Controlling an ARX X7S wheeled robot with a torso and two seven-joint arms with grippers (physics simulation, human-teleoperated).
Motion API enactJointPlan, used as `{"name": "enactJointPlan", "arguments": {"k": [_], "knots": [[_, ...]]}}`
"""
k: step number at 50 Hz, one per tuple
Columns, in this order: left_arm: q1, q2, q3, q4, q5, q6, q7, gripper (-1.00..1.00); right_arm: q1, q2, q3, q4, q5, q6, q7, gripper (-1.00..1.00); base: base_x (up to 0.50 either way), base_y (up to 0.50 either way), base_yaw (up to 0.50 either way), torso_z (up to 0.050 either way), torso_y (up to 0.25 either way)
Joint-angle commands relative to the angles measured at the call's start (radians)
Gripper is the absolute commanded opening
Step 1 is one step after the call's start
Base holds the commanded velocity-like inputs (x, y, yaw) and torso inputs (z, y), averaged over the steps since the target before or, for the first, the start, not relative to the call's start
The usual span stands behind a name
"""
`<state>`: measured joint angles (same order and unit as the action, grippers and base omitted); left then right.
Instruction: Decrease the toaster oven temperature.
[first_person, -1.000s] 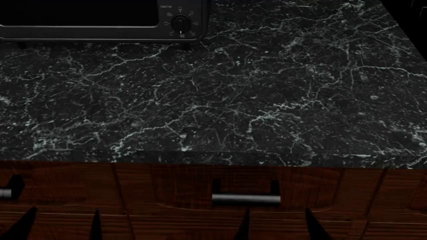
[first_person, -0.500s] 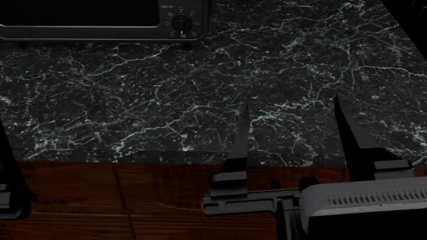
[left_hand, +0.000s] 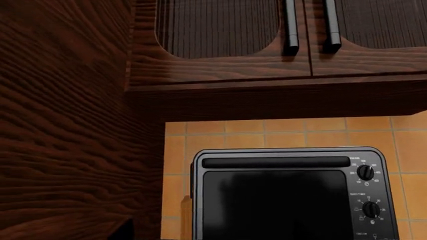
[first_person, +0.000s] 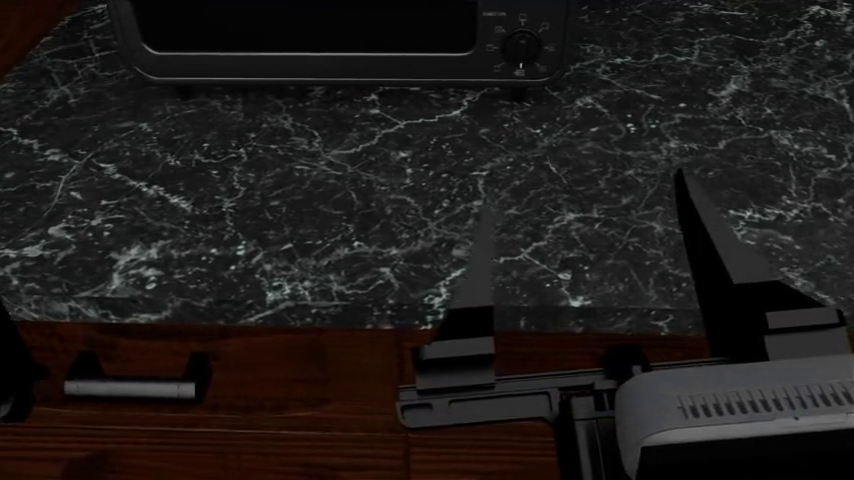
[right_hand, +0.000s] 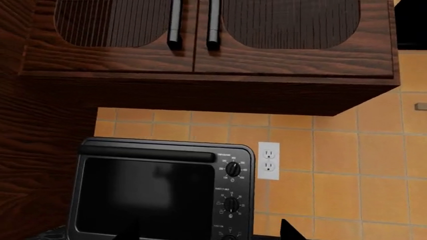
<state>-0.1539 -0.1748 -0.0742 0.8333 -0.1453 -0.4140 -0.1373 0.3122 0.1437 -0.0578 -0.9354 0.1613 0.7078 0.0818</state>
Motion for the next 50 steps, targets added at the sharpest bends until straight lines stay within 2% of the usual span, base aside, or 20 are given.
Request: {"name": "enactJointPlan", "arguments": {"k": [1, 10, 21, 50], "knots": [[-0.005, -0.007, 0.008, -0.005, -0.005, 0.001, -0.01, 1.0, -0.004, 0.009, 0.003, -0.004, 0.015, -0.002, 0.01, 1.0, 0.0, 0.5, 0.0, 0.0, 0.0], [0.002, -0.013, 0.008, -0.011, -0.014, 0.015, -0.014, 1.0, -0.006, 0.01, 0.005, -0.005, 0.026, -0.002, 0.023, 1.0, 0.0, 0.5, 0.0, 0.0, 0.0], [-0.002, -0.02, 0.023, -0.009, -0.015, 0.007, -0.024, 1.0, -0.007, -0.019, 0.068, -0.014, 0.09, 0.014, 0.048, 1.0, 0.04, 0.0, 0.0, 0.0, 0.0], [0.002, -0.043, 0.035, -0.001, -0.036, 0.012, -0.052, 1.0, -0.027, 0.008, 0.07, -0.024, 0.14, -0.013, 0.072, 1.0, 0.4, 0.0, 0.0, 0.0, 0.0]]}}
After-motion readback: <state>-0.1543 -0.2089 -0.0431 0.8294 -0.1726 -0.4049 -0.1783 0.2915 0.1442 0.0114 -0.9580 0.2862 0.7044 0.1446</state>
